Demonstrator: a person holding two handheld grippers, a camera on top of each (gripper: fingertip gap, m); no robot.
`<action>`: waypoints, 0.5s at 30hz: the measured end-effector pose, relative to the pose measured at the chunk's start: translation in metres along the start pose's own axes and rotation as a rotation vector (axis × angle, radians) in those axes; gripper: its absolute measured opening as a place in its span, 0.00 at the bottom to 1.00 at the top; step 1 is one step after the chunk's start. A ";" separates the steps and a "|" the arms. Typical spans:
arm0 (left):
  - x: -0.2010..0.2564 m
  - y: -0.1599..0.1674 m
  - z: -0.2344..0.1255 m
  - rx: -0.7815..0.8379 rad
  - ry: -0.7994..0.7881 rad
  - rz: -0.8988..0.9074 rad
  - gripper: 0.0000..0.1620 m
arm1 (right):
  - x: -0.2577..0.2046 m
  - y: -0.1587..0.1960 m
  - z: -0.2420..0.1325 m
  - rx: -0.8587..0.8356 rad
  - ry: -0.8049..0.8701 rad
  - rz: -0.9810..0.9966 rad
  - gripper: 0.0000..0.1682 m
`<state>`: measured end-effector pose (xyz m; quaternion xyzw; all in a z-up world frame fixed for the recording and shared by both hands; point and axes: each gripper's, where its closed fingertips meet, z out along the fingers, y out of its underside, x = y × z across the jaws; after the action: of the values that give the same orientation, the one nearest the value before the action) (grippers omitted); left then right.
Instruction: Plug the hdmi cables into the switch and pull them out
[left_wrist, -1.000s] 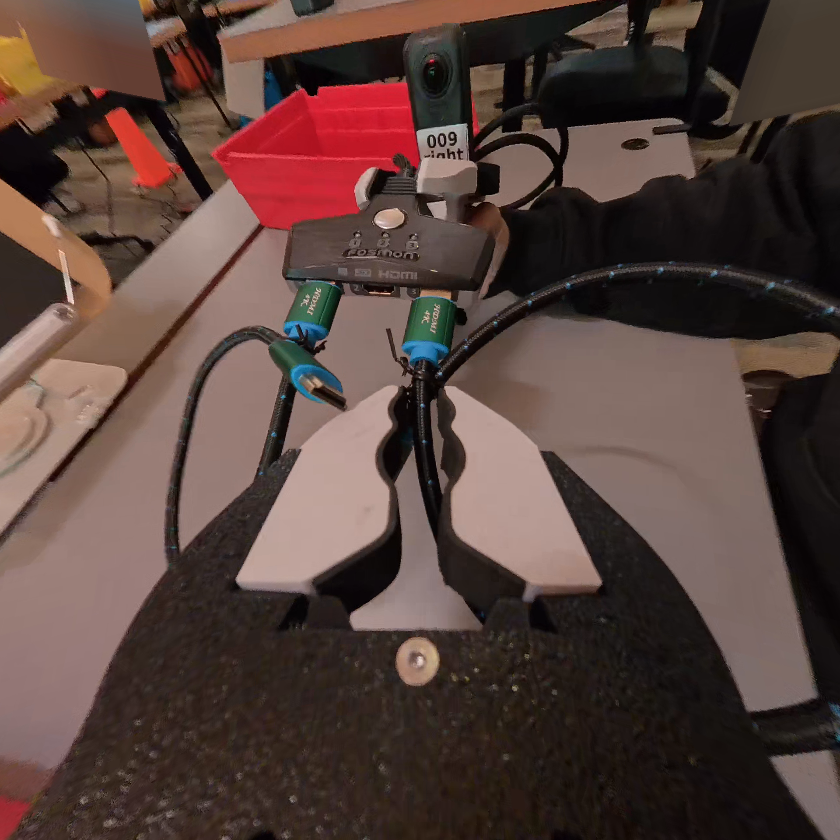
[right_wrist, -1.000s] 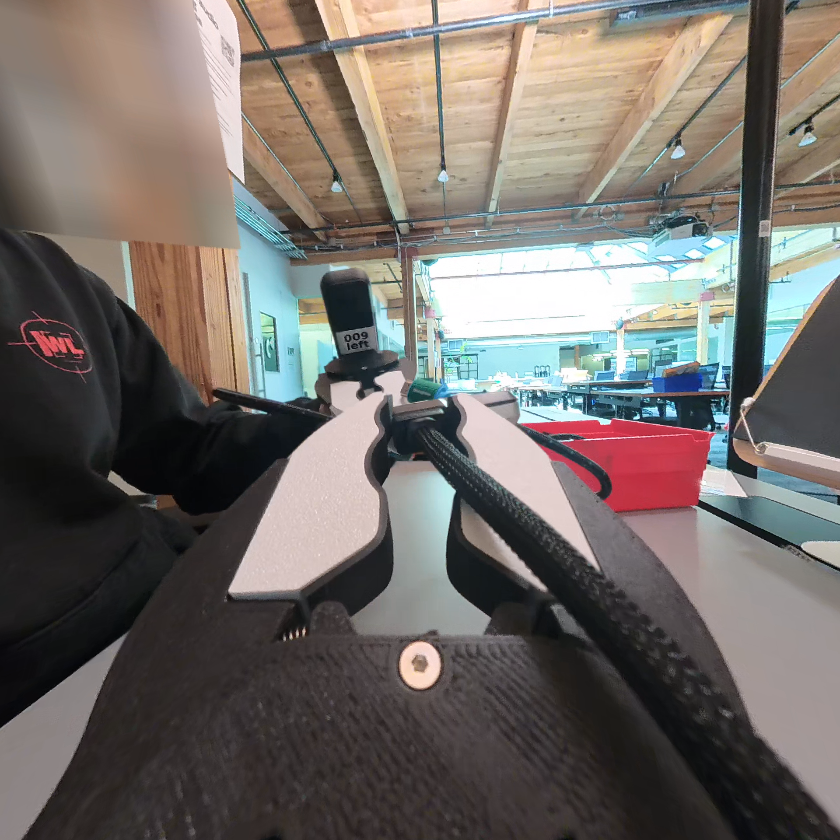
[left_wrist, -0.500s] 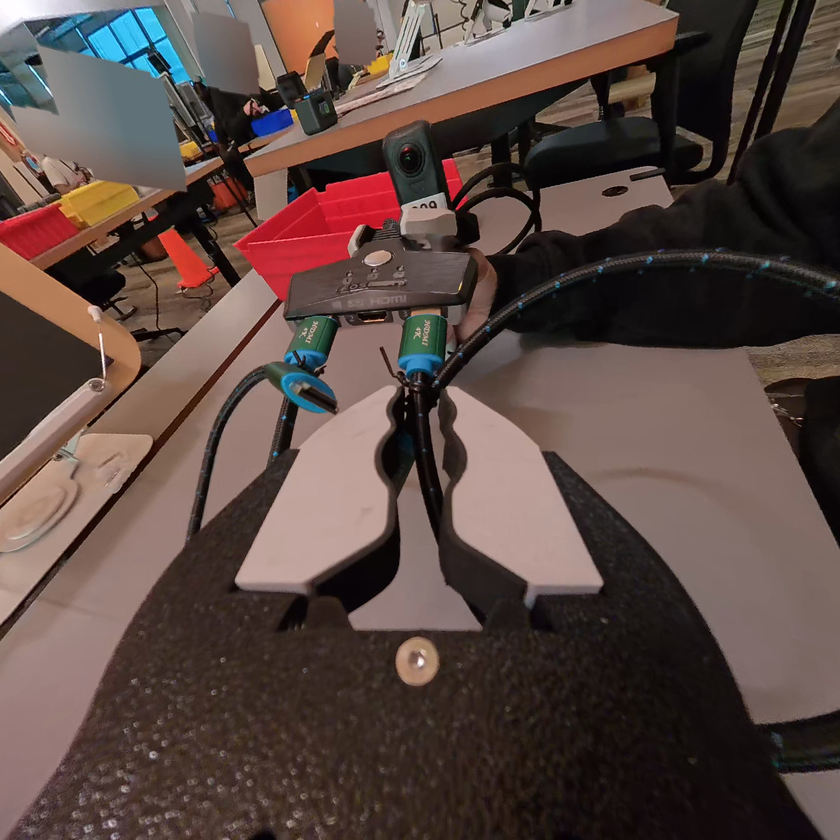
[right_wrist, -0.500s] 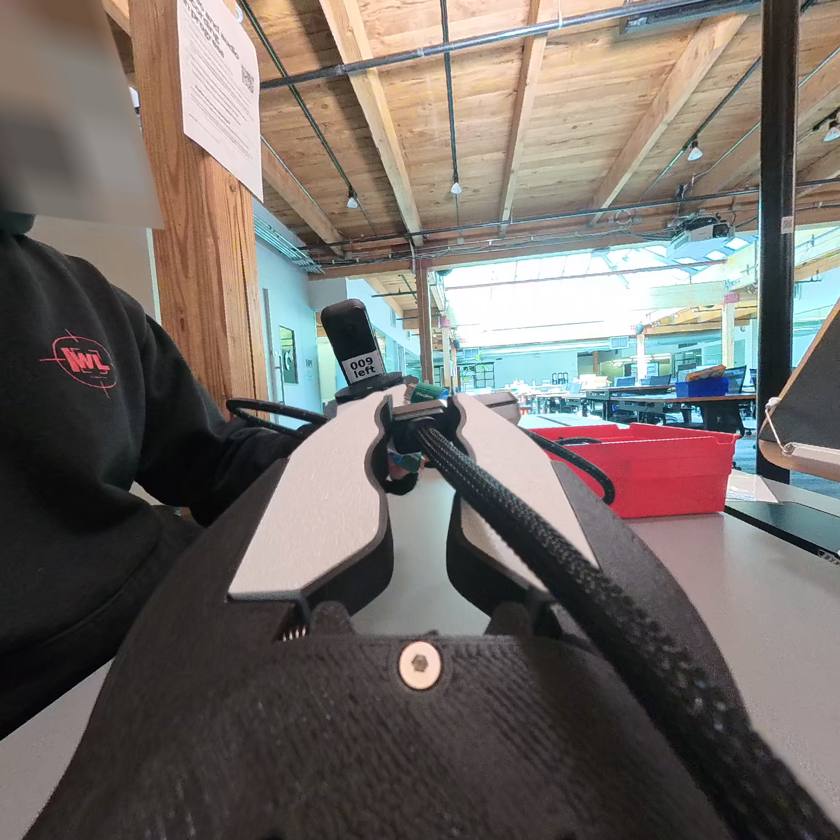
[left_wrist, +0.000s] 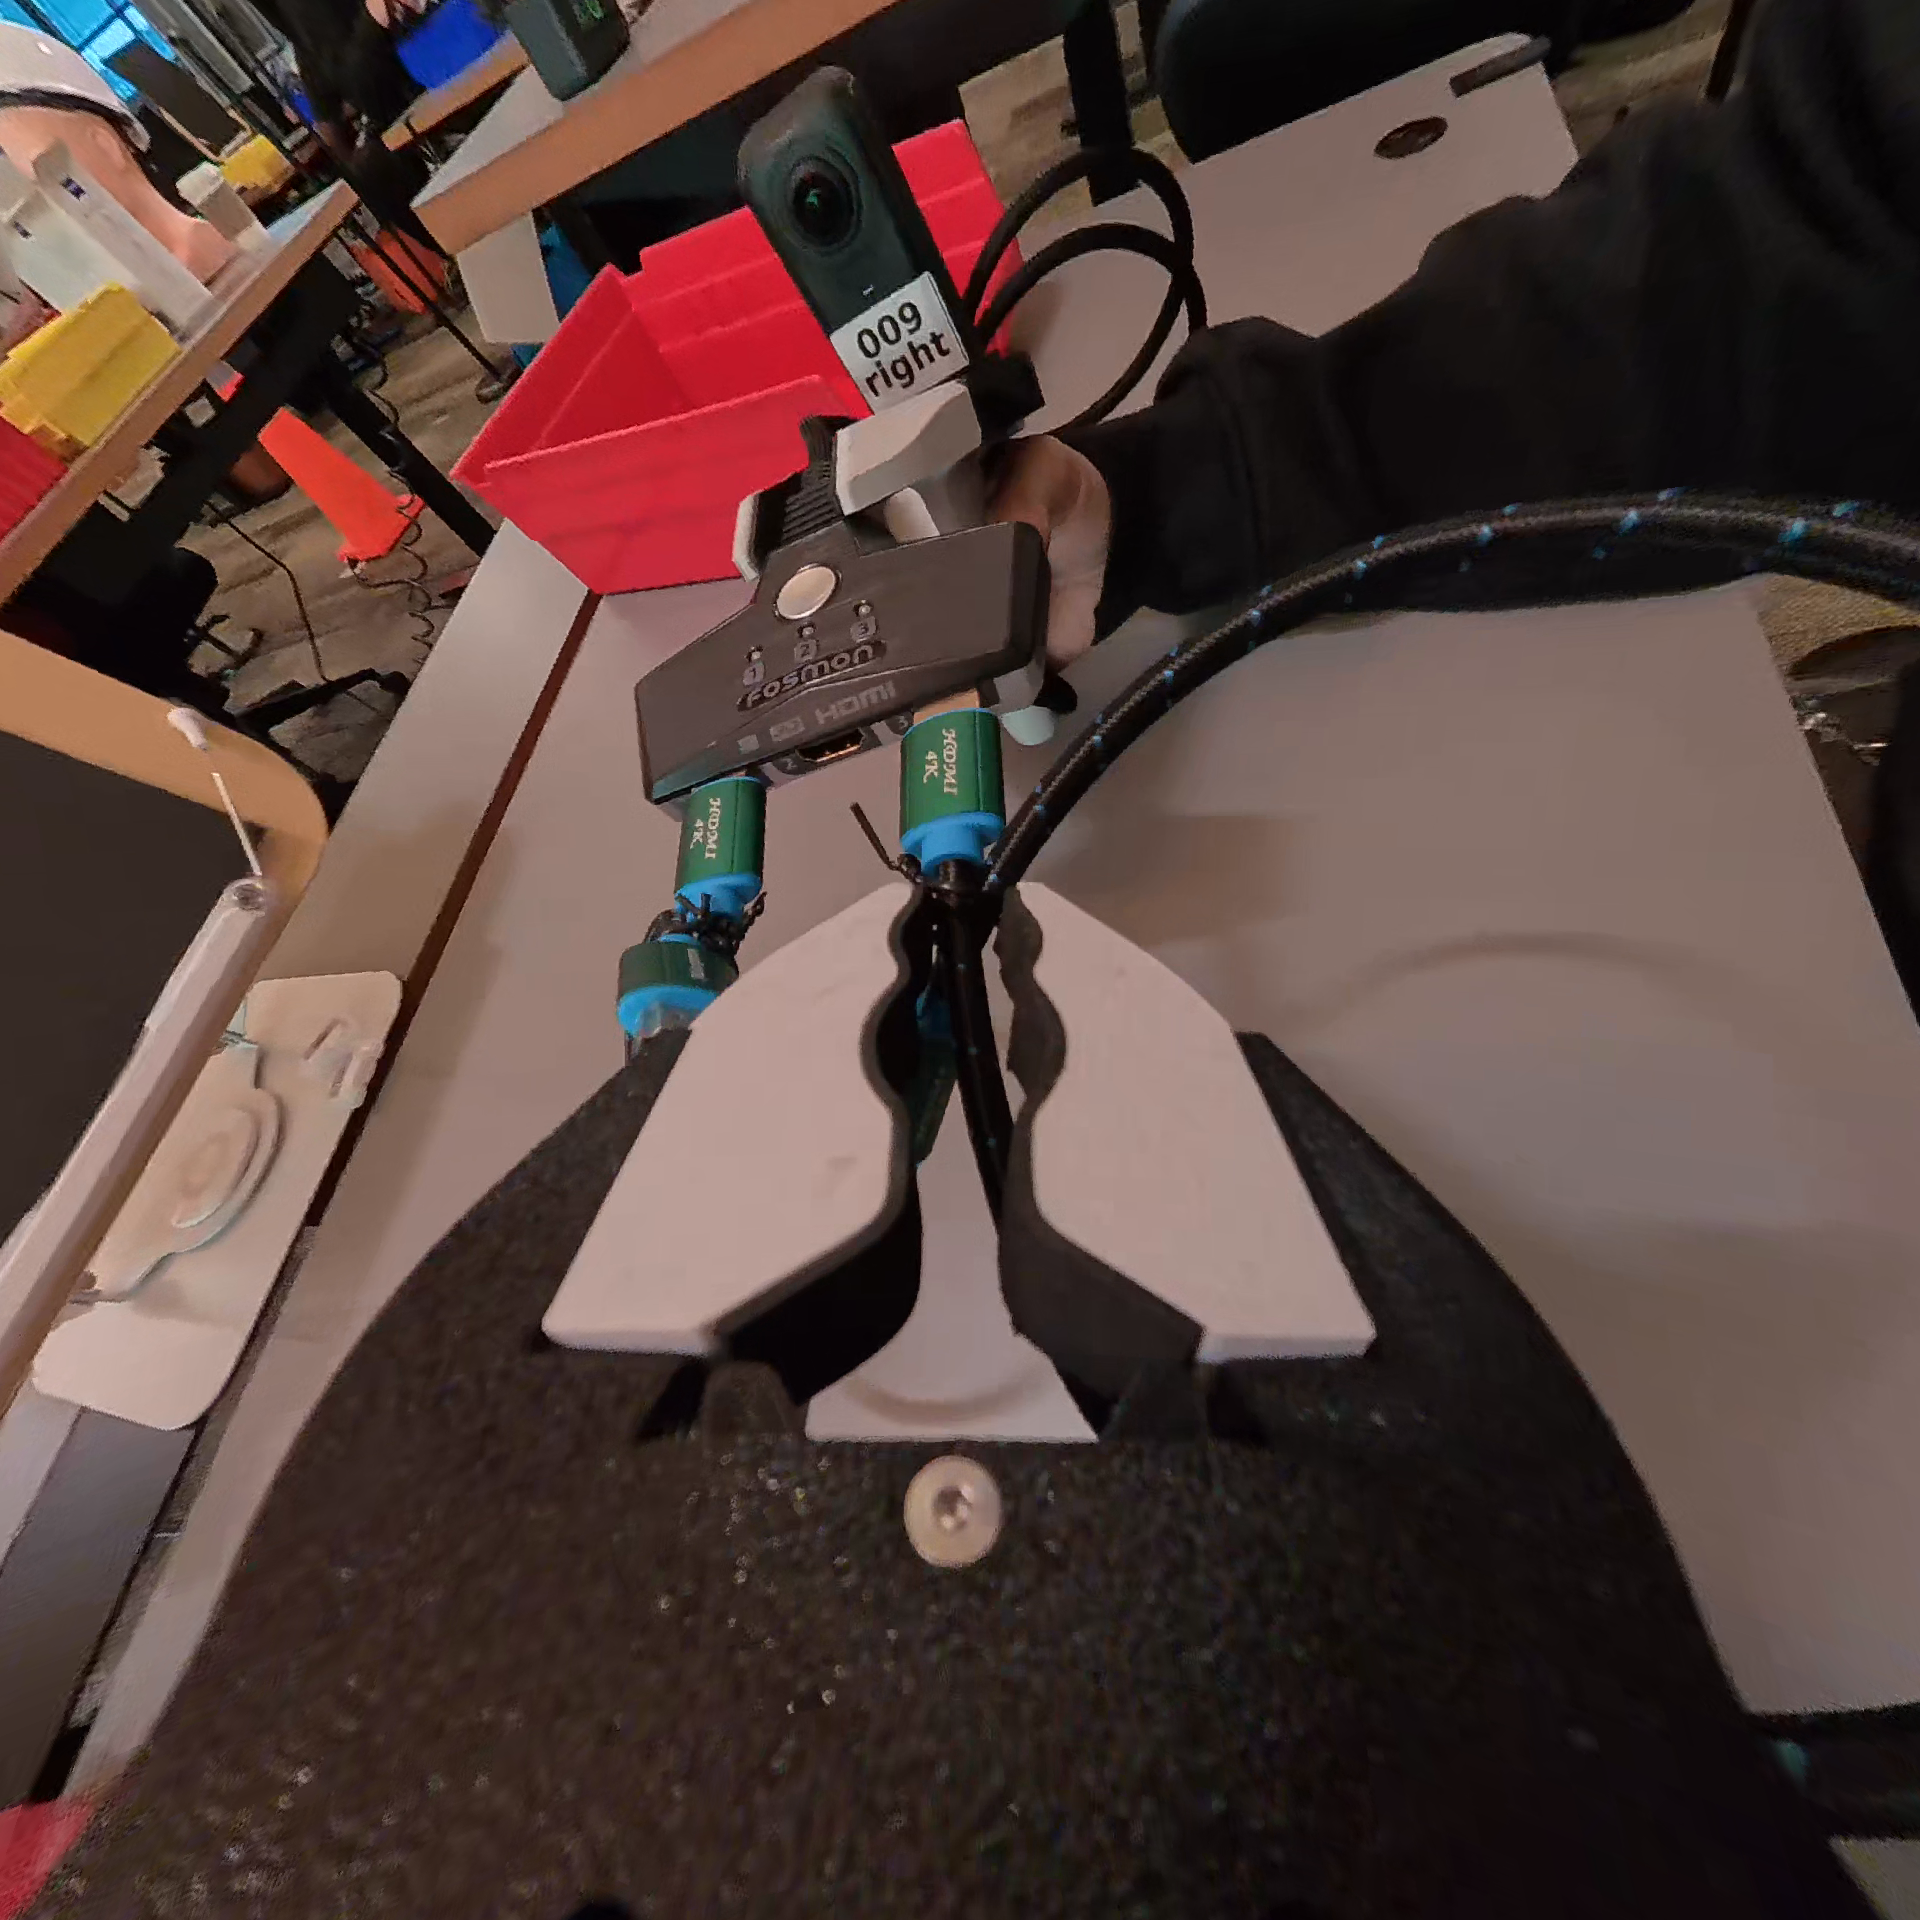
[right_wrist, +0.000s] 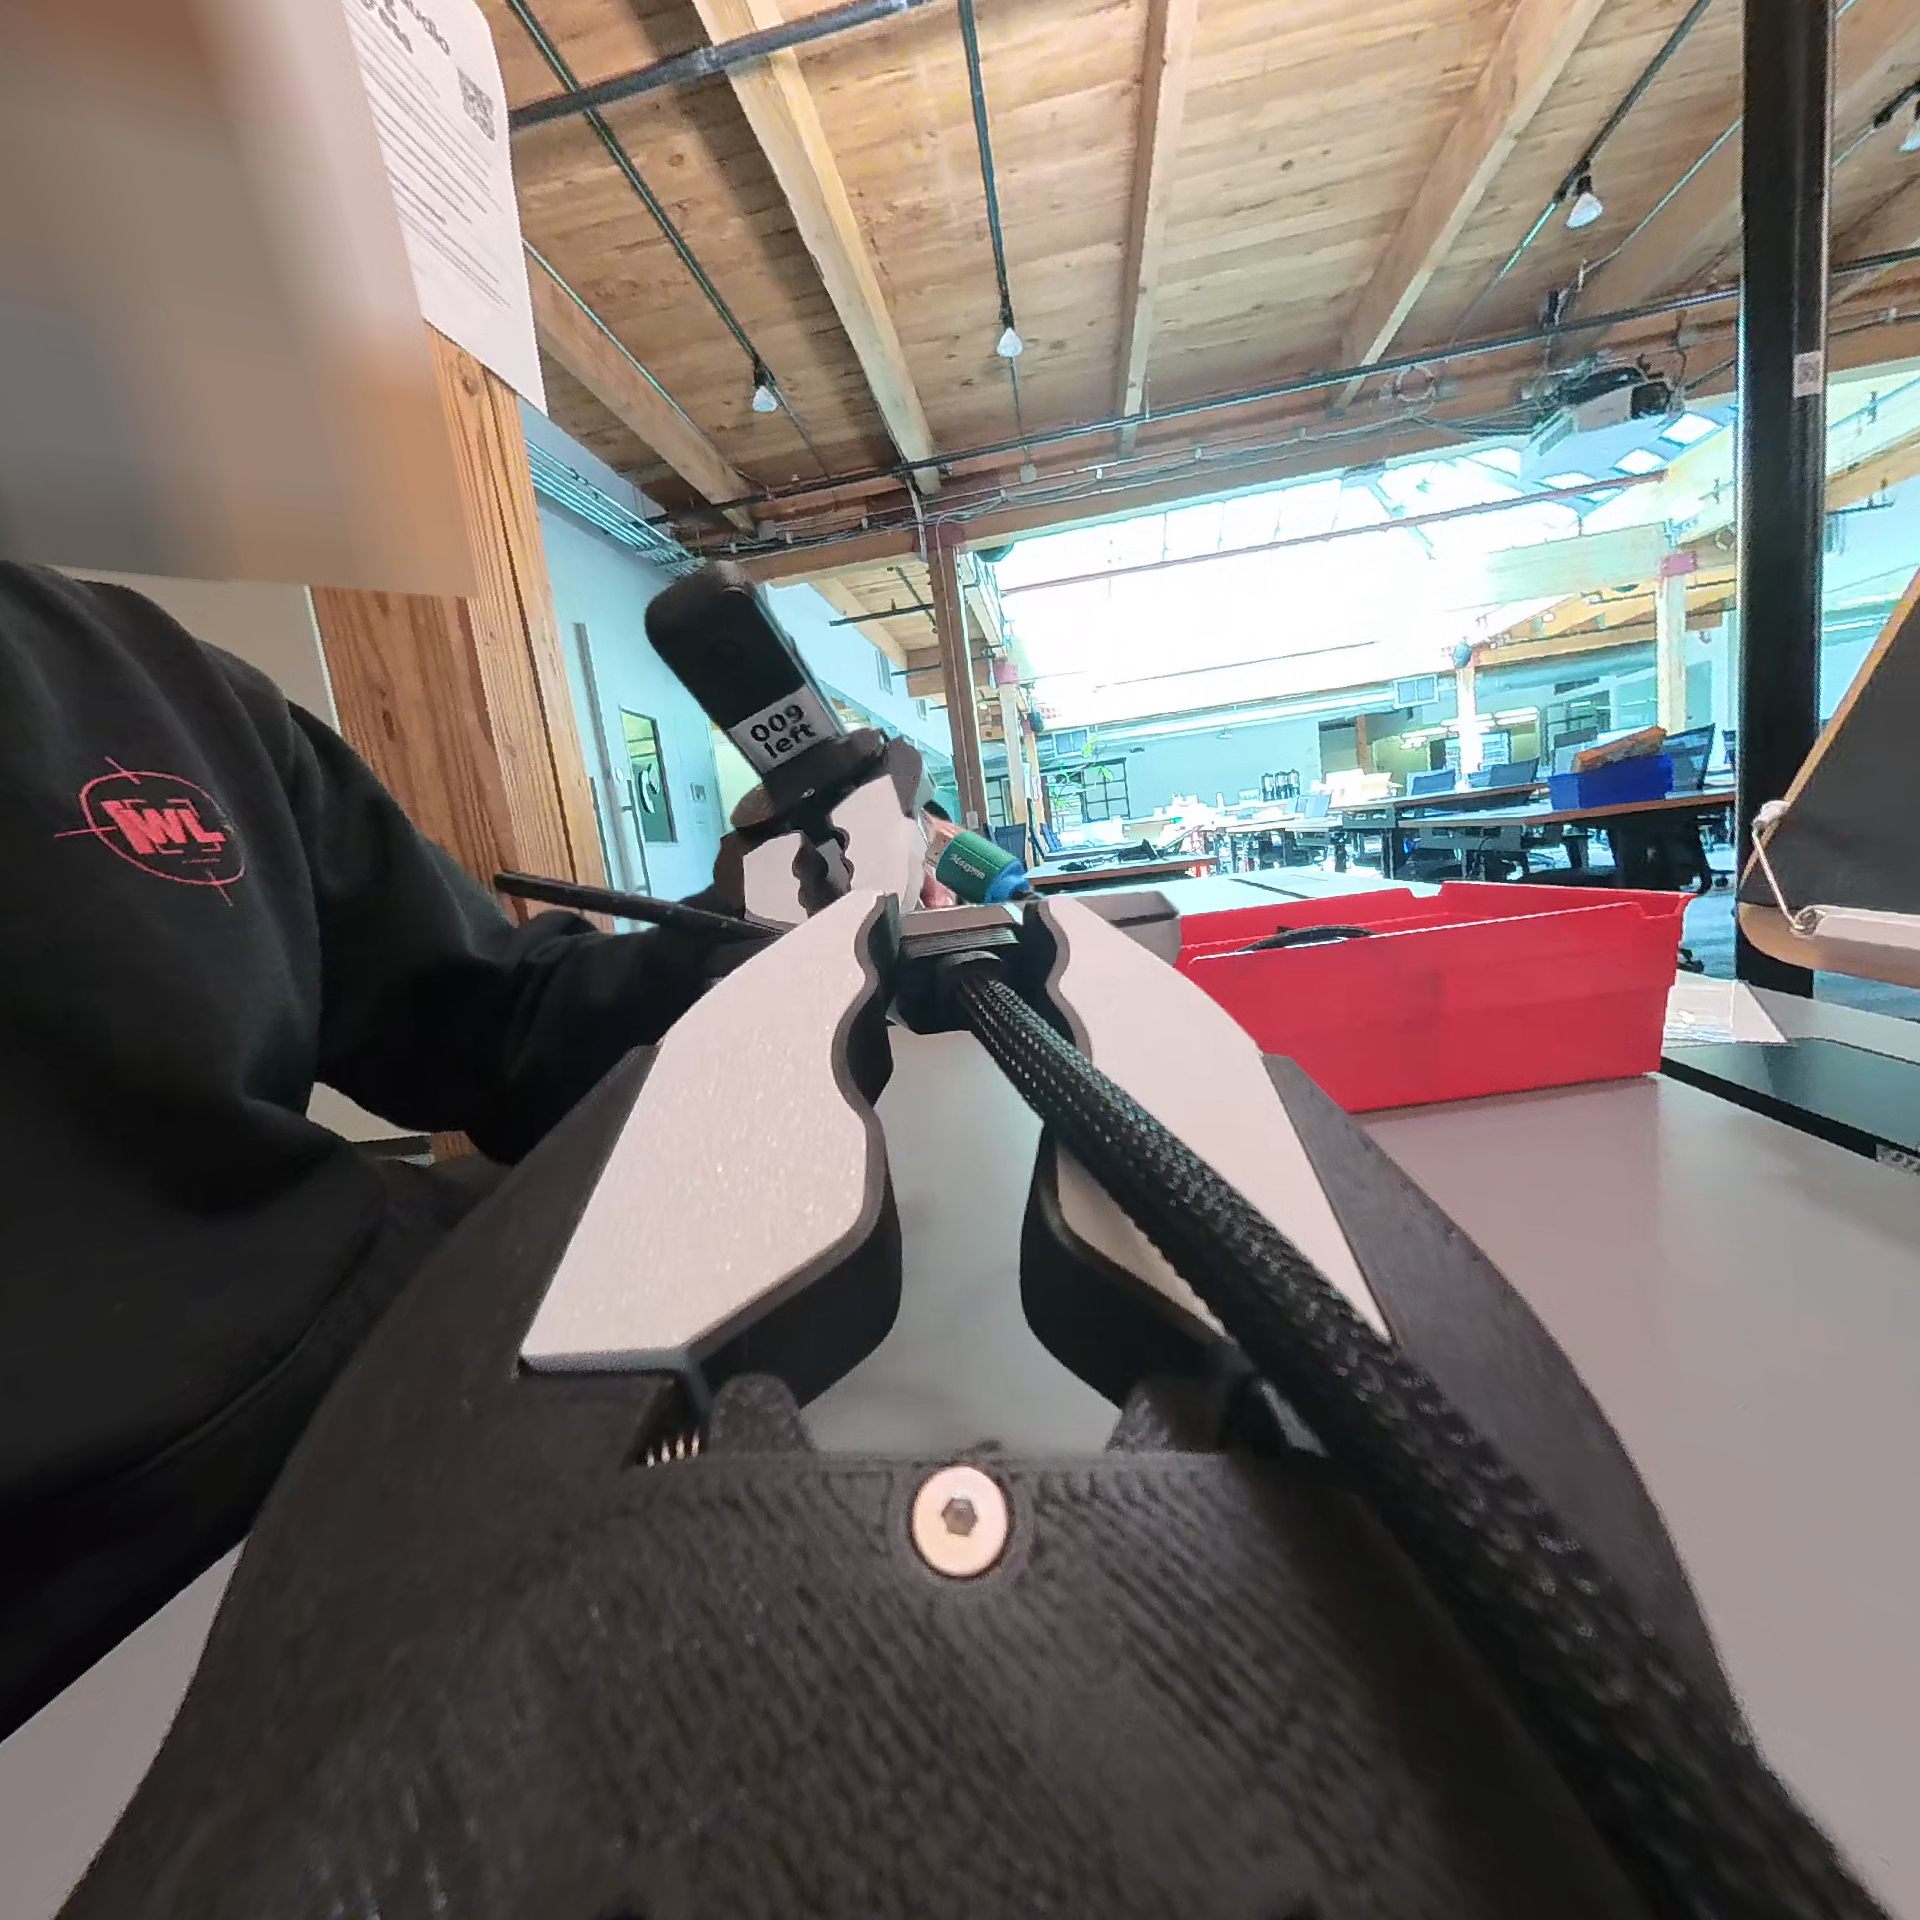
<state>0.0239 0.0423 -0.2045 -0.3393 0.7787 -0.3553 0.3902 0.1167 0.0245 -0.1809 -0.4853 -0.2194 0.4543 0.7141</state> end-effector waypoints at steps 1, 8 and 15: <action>0.000 0.001 0.000 0.003 0.006 -0.013 0.07 | 0.001 0.001 0.000 -0.005 0.005 0.002 0.15; 0.000 0.003 0.001 -0.009 0.030 0.005 0.07 | 0.000 0.001 0.002 -0.019 0.007 0.000 0.15; -0.001 0.001 0.005 -0.044 0.058 0.066 0.07 | -0.001 -0.003 0.000 -0.018 0.011 -0.017 0.15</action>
<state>0.0281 0.0418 -0.2069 -0.3113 0.8080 -0.3347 0.3716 0.1179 0.0229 -0.1780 -0.4924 -0.2237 0.4435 0.7148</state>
